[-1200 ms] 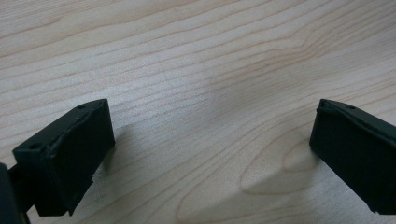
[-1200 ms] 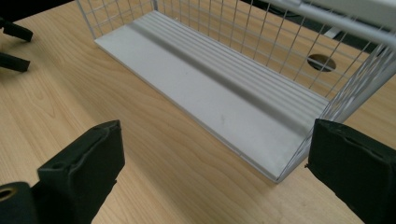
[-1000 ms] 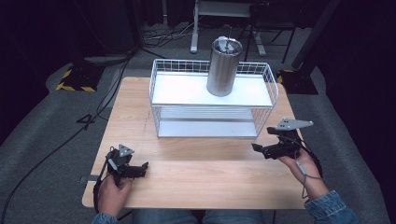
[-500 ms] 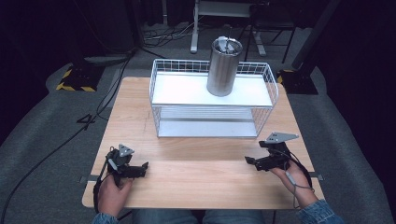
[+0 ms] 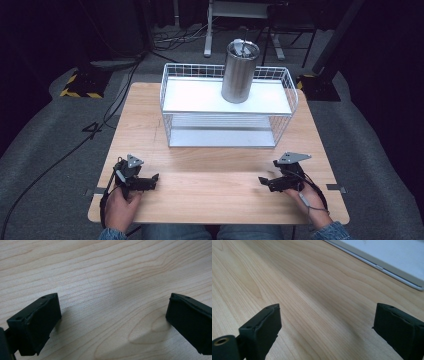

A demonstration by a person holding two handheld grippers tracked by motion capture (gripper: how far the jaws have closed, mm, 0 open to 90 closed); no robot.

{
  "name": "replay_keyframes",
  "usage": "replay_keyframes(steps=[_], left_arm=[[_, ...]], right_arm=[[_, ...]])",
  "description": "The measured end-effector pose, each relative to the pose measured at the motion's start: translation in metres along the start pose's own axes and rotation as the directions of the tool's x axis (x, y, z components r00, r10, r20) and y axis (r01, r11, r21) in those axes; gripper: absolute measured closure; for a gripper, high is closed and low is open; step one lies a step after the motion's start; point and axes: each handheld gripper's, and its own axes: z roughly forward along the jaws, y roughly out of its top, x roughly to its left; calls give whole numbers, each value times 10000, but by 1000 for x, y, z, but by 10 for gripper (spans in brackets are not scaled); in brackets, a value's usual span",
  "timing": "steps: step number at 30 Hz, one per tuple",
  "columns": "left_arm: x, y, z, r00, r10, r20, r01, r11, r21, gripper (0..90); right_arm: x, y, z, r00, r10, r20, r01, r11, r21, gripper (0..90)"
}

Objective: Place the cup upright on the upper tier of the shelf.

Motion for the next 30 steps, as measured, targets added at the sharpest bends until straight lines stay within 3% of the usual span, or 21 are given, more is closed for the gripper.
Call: replay_keyframes(steps=[10,16,20,25,30], left_arm=[[0,0,0,10000,3,0,-3,10000,3,3],[0,0,0,10000,4,-1,-4,10000,3,3],[0,0,0,10000,7,2,-7,10000,5,3],[0,0,0,10000,4,-1,-4,10000,1,3],[0,0,0,10000,4,0,-4,10000,1,3]], right_arm=[[3,-7,8,10000,-41,19,40,9997,248,120],[5,-9,12,9997,-221,107,214,9979,611,154],[6,-10,14,9987,-447,245,432,9974,572,154],[7,-16,18,9983,-235,538,239,9997,-61,58],[6,-16,20,9978,-114,652,111,9999,44,26]])
